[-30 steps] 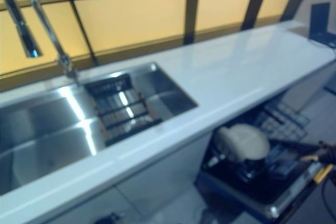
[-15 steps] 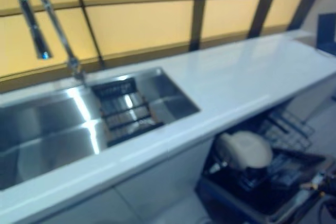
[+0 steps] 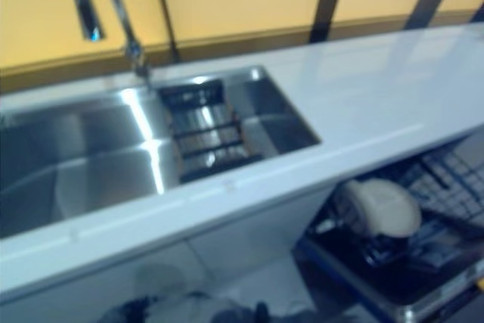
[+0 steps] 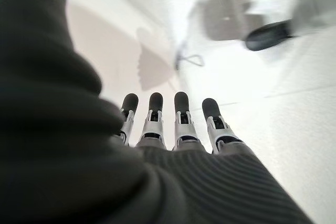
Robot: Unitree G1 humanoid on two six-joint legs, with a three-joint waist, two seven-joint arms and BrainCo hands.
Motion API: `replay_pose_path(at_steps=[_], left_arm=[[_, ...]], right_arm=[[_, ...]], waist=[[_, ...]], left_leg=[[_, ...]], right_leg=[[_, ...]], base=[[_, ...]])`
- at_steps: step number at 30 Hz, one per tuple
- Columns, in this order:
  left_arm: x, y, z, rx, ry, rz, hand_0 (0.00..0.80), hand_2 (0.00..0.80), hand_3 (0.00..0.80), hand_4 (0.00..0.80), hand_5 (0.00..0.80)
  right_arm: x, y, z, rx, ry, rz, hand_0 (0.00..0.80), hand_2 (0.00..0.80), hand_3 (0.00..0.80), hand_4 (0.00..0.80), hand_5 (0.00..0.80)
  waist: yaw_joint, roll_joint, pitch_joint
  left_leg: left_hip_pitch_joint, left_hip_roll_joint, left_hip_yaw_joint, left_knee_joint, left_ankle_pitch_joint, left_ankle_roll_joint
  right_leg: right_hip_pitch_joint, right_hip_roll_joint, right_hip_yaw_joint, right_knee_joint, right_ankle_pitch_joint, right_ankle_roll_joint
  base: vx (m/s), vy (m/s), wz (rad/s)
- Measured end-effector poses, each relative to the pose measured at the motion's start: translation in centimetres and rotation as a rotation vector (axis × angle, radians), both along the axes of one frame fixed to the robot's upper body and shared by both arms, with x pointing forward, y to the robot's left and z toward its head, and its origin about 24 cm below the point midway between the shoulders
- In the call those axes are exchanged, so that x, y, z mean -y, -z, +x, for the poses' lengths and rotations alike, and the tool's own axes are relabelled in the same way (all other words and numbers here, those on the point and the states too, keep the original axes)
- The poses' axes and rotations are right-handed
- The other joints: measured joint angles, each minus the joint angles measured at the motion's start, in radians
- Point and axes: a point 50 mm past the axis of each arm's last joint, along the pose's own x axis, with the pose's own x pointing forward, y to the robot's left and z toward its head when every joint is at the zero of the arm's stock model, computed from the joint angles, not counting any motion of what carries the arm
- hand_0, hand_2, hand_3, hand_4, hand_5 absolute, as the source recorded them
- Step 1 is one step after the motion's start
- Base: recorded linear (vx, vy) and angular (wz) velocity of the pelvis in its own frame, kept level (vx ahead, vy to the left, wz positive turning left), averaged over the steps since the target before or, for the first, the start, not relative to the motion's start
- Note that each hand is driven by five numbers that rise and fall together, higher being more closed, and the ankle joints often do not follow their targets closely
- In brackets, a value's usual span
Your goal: Take plates into dishwasher
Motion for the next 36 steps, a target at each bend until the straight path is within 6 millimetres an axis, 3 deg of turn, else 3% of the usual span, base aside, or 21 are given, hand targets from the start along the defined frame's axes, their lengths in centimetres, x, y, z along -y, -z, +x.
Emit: replay_pose_path(at_steps=[1,3,4,7,11,16,17,18,19,21,22,23,25,26,29,32,34,36], left_arm=[[0.1,0.1,-0.1,-0.002,-0.006,-0.002,0.0,0.0,0.0,0.0,0.0],[0.1,0.2,-0.2,0.001,-0.007,0.0,0.0,0.0,0.0,0.0,0.0],[-0.2,0.5,-1.3,-0.034,-0.02,0.008,0.0,0.0,0.0,0.0,0.0],[-0.8,0.8,-2.4,-0.07,-0.024,0.024,0.0,0.0,0.0,0.0,0.0],[-2.2,0.5,-3.3,-0.1,-0.04,0.055,0.0,0.0,0.0,0.0,0.0],[-3.1,0.4,-3.9,-0.113,-0.046,0.065,0.0,0.0,0.0,0.0,0.0],[-3.1,0.5,-4.2,-0.119,-0.047,0.063,0.0,0.0,0.0,0.0,0.0],[-3.2,0.7,-5.0,-0.135,-0.057,0.06,0.0,0.0,0.0,0.0,0.0],[-3.4,0.8,-5.5,-0.146,-0.061,0.058,0.0,0.0,0.0,0.0,0.0],[-4.2,0.6,-6.1,-0.157,-0.072,0.073,0.0,0.0,0.0,0.0,0.0],[-4.8,0.5,-6.6,-0.171,-0.083,0.082,0.0,0.0,0.0,0.0,0.0],[-5.2,0.3,-6.9,-0.176,-0.092,0.089,0.0,0.0,0.0,0.0,0.0],[-6.0,0.0,-7.2,-0.176,-0.084,0.103,0.0,0.0,0.0,0.0,0.0],[-6.7,-0.5,-7.0,-0.167,-0.067,0.121,0.0,0.0,0.0,0.0,0.0],[-7.3,-1.1,-6.0,-0.131,-0.064,0.124,0.0,0.0,0.0,0.0,0.0],[-7.9,-2.4,-3.2,-0.065,-0.046,0.137,0.0,0.0,0.0,0.0,0.0],[-8.5,-3.3,-2.1,-0.029,-0.049,0.147,0.0,0.0,0.0,0.0,0.0],[-8.3,-3.5,-1.3,0.001,-0.062,0.128,0.0,0.0,0.0,0.0,0.0]], right_arm=[[0.1,-0.1,-0.2,-0.001,0.011,0.002,0.0,0.0,0.0,0.0,0.0],[0.2,-0.1,-0.5,0.002,0.027,0.01,0.0,0.0,0.0,0.0,0.0],[0.2,-0.2,0.0,0.021,0.027,0.014,0.0,0.0,0.0,0.0,0.0],[0.4,-0.7,0.9,0.052,0.0,0.023,0.0,0.0,0.0,0.0,0.0],[0.7,-2.1,3.3,0.122,-0.07,0.007,0.0,0.0,0.0,0.0,0.0],[1.3,-2.6,2.5,0.082,-0.086,-0.014,0.0,0.0,0.0,0.0,0.0],[1.3,-2.4,2.0,0.067,-0.08,-0.013,0.0,0.0,0.0,0.0,0.0],[1.3,-2.2,1.4,0.043,-0.082,-0.016,0.0,0.0,0.0,0.0,0.0],[1.1,-1.8,0.9,0.026,-0.079,-0.008,0.0,0.0,0.0,0.0,0.0],[0.4,-0.6,0.2,0.012,-0.065,0.025,0.0,0.0,0.0,0.0,0.0],[-0.1,0.1,-0.1,0.0,-0.064,0.039,0.0,0.0,0.0,0.0,0.0],[-0.5,0.8,-0.4,-0.017,-0.056,0.052,0.0,0.0,0.0,0.0,0.0],[-1.4,1.9,-0.5,-0.041,-0.063,0.074,0.0,0.0,0.0,0.0,0.0],[-2.3,2.9,-0.4,-0.062,-0.072,0.108,0.0,0.0,0.0,0.0,0.0],[-3.8,4.1,1.6,-0.049,-0.11,0.152,0.0,0.0,0.0,0.0,0.0],[-5.1,5.0,2.6,-0.027,-0.108,0.179,0.0,0.0,0.0,0.0,0.0],[-6.0,5.5,3.9,0.019,-0.083,0.19,0.0,0.0,0.0,0.0,0.0],[-6.3,5.7,4.0,0.042,-0.054,0.188,0.0,0.0,0.0,0.0,0.0]], waist=[[-0.012,-0.004,0.001],[-0.007,-0.01,0.006],[0.004,-0.016,0.01],[0.045,-0.028,0.017],[0.056,-0.055,0.037],[0.044,-0.036,0.056],[0.043,-0.021,0.061],[0.044,-0.006,0.069],[0.042,0.009,0.066],[0.054,0.016,0.067],[0.077,0.005,0.062],[0.1,-0.001,0.058],[0.128,-0.022,0.044],[0.154,-0.051,0.025],[0.163,-0.043,0.017],[0.16,-0.029,0.018],[0.172,-0.033,0.023],[0.178,-0.033,0.027]], left_leg=[[-0.016,-0.009,-0.018,0.015,0.001,0.009],[-0.044,-0.019,-0.026,0.048,-0.005,0.021],[-0.051,-0.031,-0.027,0.065,-0.009,0.028],[-0.044,-0.046,-0.02,0.076,-0.008,0.037],[0.02,-0.064,-0.008,0.039,0.004,0.057],[0.08,-0.045,0.02,-0.056,0.042,0.089],[0.087,-0.03,0.027,-0.08,0.056,0.092],[0.096,-0.006,0.059,-0.115,0.087,0.082],[0.092,0.016,0.084,-0.136,0.099,0.08],[0.096,0.051,0.109,-0.154,0.118,0.066],[0.094,0.063,0.122,-0.15,0.12,0.062],[0.093,0.07,0.117,-0.147,0.12,0.062],[0.089,0.071,0.095,-0.145,0.121,0.049],[0.077,0.066,0.089,-0.14,0.12,0.032],[0.014,0.091,0.06,-0.103,0.132,0.007],[-0.144,0.133,0.001,0.035,0.121,-0.009],[-0.212,0.156,-0.031,0.091,0.12,-0.03],[-0.233,0.153,-0.055,0.094,0.138,-0.065]], right_leg=[[0.0,0.005,0.034,0.001,-0.005,0.008],[-0.006,0.004,0.057,-0.004,0.0,0.016],[-0.008,0.003,0.075,-0.006,0.006,0.024],[-0.007,-0.009,0.086,0.004,0.021,0.027],[0.03,-0.031,0.087,0.018,0.019,0.044],[0.033,-0.022,0.087,0.031,0.111,0.139],[0.016,-0.01,0.085,0.06,0.103,0.135],[0.006,0.0,0.07,0.126,0.07,0.093],[-0.004,0.008,0.068,0.188,0.039,0.07],[0.039,-0.004,0.062,0.228,-0.004,0.074],[0.078,-0.034,0.066,0.221,-0.027,0.089],[0.115,-0.06,0.07,0.206,-0.035,0.098],[0.205,-0.095,0.065,0.115,0.015,0.113],[0.257,-0.105,0.062,0.034,0.037,0.115],[0.259,-0.089,0.044,-0.037,0.036,0.115],[0.197,-0.048,0.041,-0.028,-0.004,0.091],[0.17,-0.022,0.041,-0.033,-0.035,0.076],[0.167,-0.015,0.021,-0.042,-0.066,0.057]], base=[[-0.416,0.182,0.4],[-0.374,0.164,0.31],[-0.41,0.177,0.09],[-0.301,0.123,-0.02],[-0.196,0.116,-0.07],[-0.17,0.024,-0.17],[-0.192,-0.079,-0.21],[-0.19,-0.131,-0.26],[-0.148,-0.15,-0.32],[-0.185,-0.194,-0.4],[-0.192,-0.204,-0.64],[-0.225,-0.225,-0.62],[-0.275,-0.278,-0.36],[-0.282,-0.289,-0.25],[-0.511,-0.475,0.02],[-0.585,-0.547,0.37],[-0.509,-0.375,0.15],[-0.365,-0.204,0.19]])
